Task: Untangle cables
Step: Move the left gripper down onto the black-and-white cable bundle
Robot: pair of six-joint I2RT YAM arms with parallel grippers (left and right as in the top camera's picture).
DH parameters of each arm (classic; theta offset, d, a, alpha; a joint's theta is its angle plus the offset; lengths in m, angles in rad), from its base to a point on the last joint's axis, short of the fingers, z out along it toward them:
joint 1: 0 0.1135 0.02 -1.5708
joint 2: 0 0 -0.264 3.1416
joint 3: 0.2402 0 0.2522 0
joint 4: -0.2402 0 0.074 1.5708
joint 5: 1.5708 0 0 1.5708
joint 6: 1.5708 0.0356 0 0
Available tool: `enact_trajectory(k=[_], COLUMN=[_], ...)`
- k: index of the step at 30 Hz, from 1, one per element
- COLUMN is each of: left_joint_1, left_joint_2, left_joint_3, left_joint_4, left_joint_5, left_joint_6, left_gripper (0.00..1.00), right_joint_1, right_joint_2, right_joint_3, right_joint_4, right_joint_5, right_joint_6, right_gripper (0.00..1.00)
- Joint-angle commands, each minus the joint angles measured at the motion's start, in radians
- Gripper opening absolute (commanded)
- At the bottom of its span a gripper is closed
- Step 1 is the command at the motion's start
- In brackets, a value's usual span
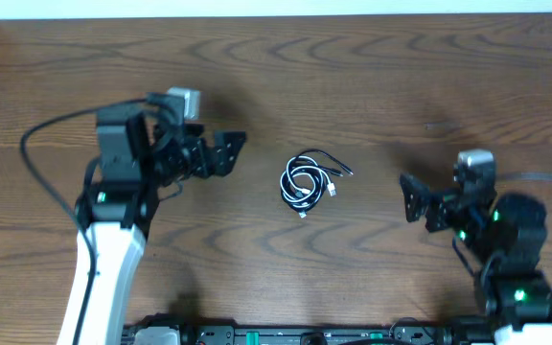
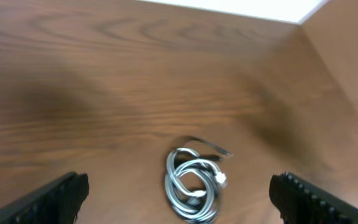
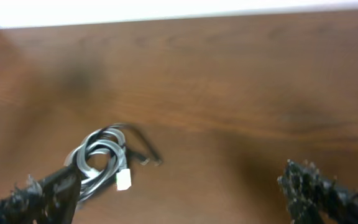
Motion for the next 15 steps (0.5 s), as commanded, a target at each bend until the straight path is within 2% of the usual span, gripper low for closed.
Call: enact_trajectory(k=[1, 8, 11, 15], left_joint_1=[-0.067, -0.232, -0.283, -0.308], left_joint_2=[0.090, 0.273, 0.306, 0.311], left_joint_3=[0.123, 0.351, 0.369, 0.368], left_joint_4=[-0.070, -0.328, -0.343, -0.367], left_joint_5=[0.015, -0.172, -0.205, -0.191], left_joint_6=[0.010, 0.055, 0.062, 0.035], left_gripper=[0.98, 0.98, 0.98, 0.98], right_joint_1=[0.006, 0.006, 0.005, 0.005], right_joint_2=[0.128, 0.409, 0.493, 0.521], right_joint_3=[0.165, 0.480, 0.545, 0.547], right_joint_4=[-0.093, -0.348, -0.333, -0.269], right_joint_5=[-0.123, -0.244, -0.317, -0.377], right_joint_6=[0.027, 0.026, 0.026, 0.027], right_gripper=[0.99, 0.99, 0.99, 0.99])
